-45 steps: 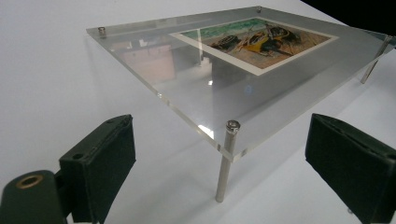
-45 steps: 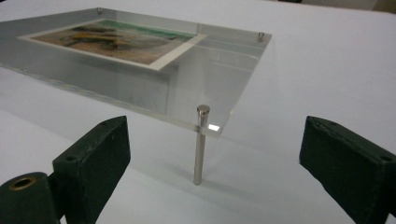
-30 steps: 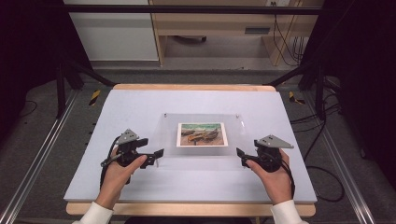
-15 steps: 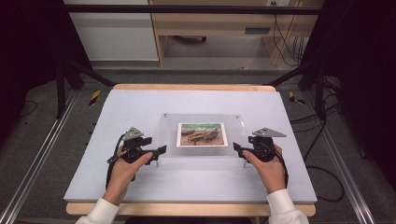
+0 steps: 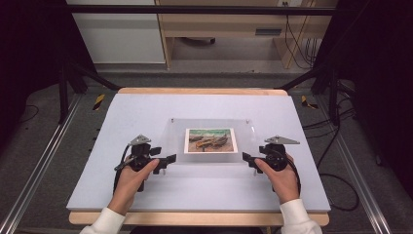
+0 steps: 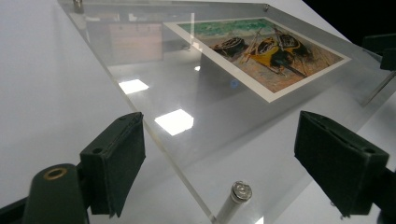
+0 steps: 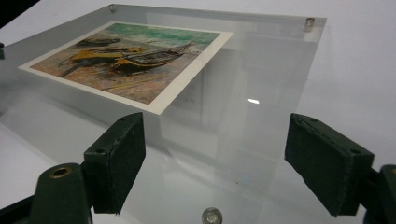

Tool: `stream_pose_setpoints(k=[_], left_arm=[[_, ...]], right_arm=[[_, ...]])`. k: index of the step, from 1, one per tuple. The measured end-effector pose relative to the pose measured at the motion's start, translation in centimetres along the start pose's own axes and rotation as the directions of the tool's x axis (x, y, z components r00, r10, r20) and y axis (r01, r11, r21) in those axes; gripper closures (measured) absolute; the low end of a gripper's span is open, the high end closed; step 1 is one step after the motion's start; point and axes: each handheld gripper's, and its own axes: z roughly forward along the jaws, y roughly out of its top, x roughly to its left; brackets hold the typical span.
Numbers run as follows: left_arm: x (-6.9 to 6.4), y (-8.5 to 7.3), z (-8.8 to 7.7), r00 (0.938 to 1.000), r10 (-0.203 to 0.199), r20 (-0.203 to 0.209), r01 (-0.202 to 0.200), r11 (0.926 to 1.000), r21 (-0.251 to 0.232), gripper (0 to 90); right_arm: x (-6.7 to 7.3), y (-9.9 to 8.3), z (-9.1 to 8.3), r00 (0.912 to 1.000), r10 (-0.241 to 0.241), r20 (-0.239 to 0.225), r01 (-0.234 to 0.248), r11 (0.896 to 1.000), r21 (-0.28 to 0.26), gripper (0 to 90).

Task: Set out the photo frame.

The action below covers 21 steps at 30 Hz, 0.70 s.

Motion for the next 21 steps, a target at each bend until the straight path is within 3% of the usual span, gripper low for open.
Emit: stream_pose_setpoints(k=[21], left_arm=[[0.56, -0.07, 0.71, 0.9957, -0.069, 0.061, 0.068, 0.9974, 0.023, 12.1]], right_arm=[[-0.76, -0.39, 0.66, 0.9890, 0.134, -0.061, -0.133, 0.991, 0.022, 14.0]])
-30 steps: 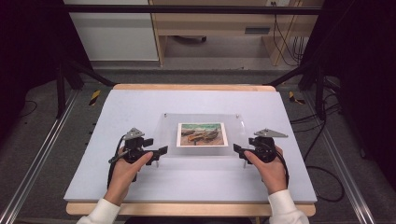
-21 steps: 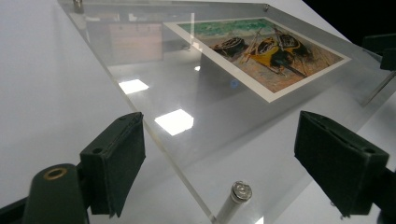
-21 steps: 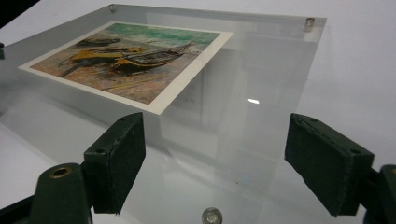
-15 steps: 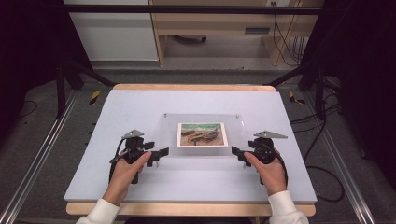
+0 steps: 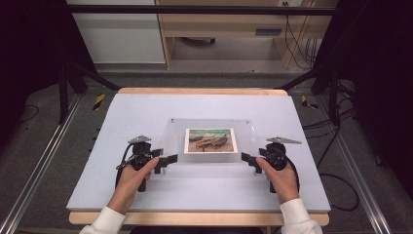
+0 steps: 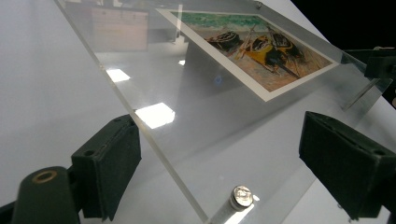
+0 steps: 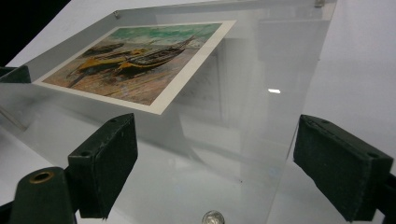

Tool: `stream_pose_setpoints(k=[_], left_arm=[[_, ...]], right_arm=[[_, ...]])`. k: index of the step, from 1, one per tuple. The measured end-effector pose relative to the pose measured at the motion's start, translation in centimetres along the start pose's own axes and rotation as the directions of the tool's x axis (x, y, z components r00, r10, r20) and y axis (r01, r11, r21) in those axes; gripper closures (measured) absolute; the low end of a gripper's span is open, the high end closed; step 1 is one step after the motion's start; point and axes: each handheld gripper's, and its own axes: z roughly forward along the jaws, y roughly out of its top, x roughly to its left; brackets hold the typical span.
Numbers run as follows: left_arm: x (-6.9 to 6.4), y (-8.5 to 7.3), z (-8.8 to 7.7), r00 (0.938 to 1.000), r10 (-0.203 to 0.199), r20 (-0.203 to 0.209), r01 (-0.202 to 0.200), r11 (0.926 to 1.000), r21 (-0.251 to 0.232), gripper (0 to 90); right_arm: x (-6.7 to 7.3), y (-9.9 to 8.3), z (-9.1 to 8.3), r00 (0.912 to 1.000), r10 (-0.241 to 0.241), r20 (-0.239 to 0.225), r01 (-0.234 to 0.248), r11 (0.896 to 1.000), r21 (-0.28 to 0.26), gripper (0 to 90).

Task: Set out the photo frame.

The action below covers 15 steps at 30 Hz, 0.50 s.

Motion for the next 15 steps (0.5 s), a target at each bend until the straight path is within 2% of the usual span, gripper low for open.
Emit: stream_pose_setpoints(k=[4, 10, 15], left_arm=[[0.01, -0.09, 0.23, 0.9996, -0.017, 0.024, 0.017, 0.9998, 0.003, 12.1], [0.02, -0.07, 0.24, 0.9996, -0.014, 0.024, 0.014, 0.9999, 0.003, 11.9], [0.08, -0.05, 0.27, 0.9997, -0.010, 0.023, 0.010, 1.0000, 0.002, 11.9]], right_arm=[[-0.02, 0.01, 0.04, 1.0000, 0.010, -0.001, -0.010, 1.000, 0.003, 14.1], [-0.08, 0.01, 0.12, 0.9997, 0.026, 0.000, -0.026, 1.000, 0.006, 14.0], [-0.38, -0.06, 0.13, 0.9984, 0.051, -0.025, -0.050, 0.999, 0.013, 14.1]])
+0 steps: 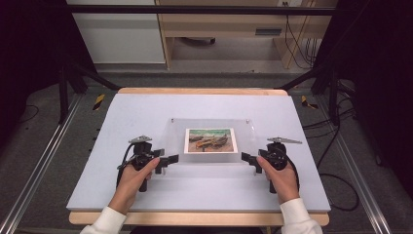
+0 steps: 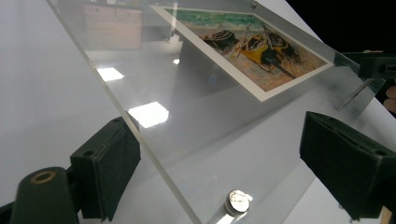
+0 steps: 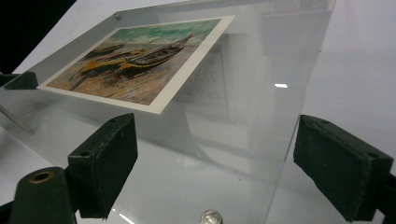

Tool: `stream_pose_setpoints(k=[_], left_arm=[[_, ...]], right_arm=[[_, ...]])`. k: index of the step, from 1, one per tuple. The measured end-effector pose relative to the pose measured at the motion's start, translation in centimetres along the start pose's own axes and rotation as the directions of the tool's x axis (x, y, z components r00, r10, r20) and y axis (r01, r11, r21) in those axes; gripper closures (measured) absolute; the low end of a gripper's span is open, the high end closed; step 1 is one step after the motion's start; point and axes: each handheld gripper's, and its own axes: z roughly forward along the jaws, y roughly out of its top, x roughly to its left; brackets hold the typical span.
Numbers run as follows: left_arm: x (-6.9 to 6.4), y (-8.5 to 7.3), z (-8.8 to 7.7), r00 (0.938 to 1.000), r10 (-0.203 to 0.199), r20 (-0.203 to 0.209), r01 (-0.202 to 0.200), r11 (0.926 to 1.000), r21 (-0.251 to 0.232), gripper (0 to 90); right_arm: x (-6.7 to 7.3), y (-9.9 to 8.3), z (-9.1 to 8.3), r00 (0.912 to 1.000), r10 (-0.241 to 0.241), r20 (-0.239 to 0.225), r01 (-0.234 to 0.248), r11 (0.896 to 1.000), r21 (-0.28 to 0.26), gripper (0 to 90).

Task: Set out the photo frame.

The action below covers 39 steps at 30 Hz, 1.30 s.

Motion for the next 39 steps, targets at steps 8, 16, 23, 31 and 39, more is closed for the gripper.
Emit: stream_pose_setpoints(k=[8, 16, 23, 31, 39], left_arm=[[0.0, 0.1, 0.0, 1.0000, 0.005, -0.005, -0.005, 1.0000, 0.005, 12.0], [-0.1, 0.2, -0.1, 0.9998, 0.010, -0.020, -0.009, 0.9998, 0.018, 12.9], [-0.3, 0.2, -0.3, 0.9994, 0.022, -0.025, -0.022, 0.9996, 0.020, 13.8], [-1.0, 0.0, -1.2, 0.9965, 0.064, -0.053, -0.064, 0.9978, 0.017, 19.3], [-1.7, -0.6, -2.3, 0.9928, 0.100, -0.067, -0.099, 0.9950, 0.014, 26.3]], right_arm=[[-0.1, 0.0, 0.2, 0.9997, 0.005, -0.025, -0.005, 1.000, 0.008, 14.4], [0.0, -0.1, 0.1, 0.9999, -0.008, -0.013, 0.008, 1.000, 0.000, 16.4], [0.2, -0.3, -0.3, 0.9998, -0.015, -0.009, 0.015, 1.000, -0.006, 18.6], [0.7, -0.8, -1.2, 0.9989, -0.046, 0.004, 0.046, 0.998, -0.030, 23.3], [1.3, -1.3, -2.2, 0.9952, -0.094, 0.025, 0.095, 0.994, -0.046, 27.4]])
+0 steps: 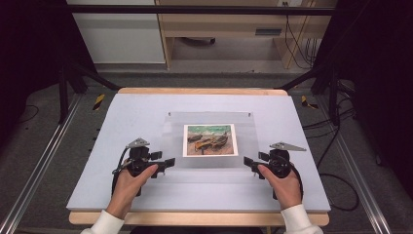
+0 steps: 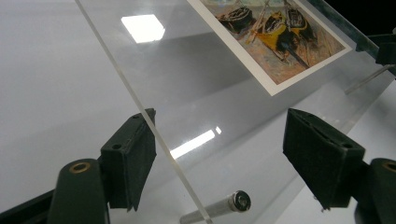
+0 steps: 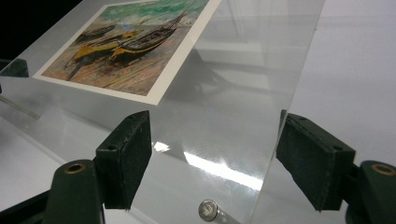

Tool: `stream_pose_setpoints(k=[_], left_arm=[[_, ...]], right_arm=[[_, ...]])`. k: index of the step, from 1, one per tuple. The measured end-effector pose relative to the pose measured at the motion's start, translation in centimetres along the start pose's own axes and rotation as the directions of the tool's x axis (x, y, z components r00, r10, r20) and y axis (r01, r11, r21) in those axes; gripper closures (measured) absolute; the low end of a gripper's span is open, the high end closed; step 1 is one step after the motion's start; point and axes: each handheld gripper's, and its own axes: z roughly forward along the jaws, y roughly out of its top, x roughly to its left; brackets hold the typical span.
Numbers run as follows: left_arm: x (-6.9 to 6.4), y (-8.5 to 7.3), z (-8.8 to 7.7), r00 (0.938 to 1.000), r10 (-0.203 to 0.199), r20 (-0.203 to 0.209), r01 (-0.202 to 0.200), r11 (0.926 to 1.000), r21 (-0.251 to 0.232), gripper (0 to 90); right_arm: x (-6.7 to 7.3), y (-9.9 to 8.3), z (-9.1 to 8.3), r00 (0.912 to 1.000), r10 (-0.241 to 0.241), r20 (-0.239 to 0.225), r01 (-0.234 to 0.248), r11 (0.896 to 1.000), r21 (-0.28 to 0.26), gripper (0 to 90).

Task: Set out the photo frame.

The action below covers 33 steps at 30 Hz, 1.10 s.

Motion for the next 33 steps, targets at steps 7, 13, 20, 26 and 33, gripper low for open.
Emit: stream_pose_setpoints(k=[7, 13, 20, 26, 33], left_arm=[[-0.7, -0.3, -0.8, 0.9992, 0.031, -0.026, -0.031, 0.9995, -0.001, 32.4], [-1.2, -0.7, -1.5, 0.9978, 0.046, -0.047, -0.047, 0.9989, -0.010, 38.4], [-1.7, -1.2, -2.1, 0.9960, 0.069, -0.057, -0.069, 0.9975, -0.012, 43.5], [-2.0, -1.6, -2.5, 0.9953, 0.071, -0.065, -0.073, 0.9972, -0.019, 46.9], [-2.2, -1.8, -2.7, 0.9950, 0.073, -0.069, -0.075, 0.9969, -0.024, 49.4]], right_arm=[[0.6, -0.6, -1.0, 0.9983, -0.054, 0.021, 0.054, 0.998, -0.025, 32.1], [1.1, -1.2, -1.7, 0.9949, -0.092, 0.041, 0.094, 0.995, -0.043, 35.5], [1.6, -1.8, -2.6, 0.9896, -0.128, 0.066, 0.131, 0.990, -0.043, 39.9], [1.8, -2.1, -3.0, 0.9882, -0.134, 0.074, 0.138, 0.989, -0.049, 43.9], [2.0, -2.4, -3.4, 0.9862, -0.143, 0.083, 0.148, 0.988, -0.050, 46.5]])
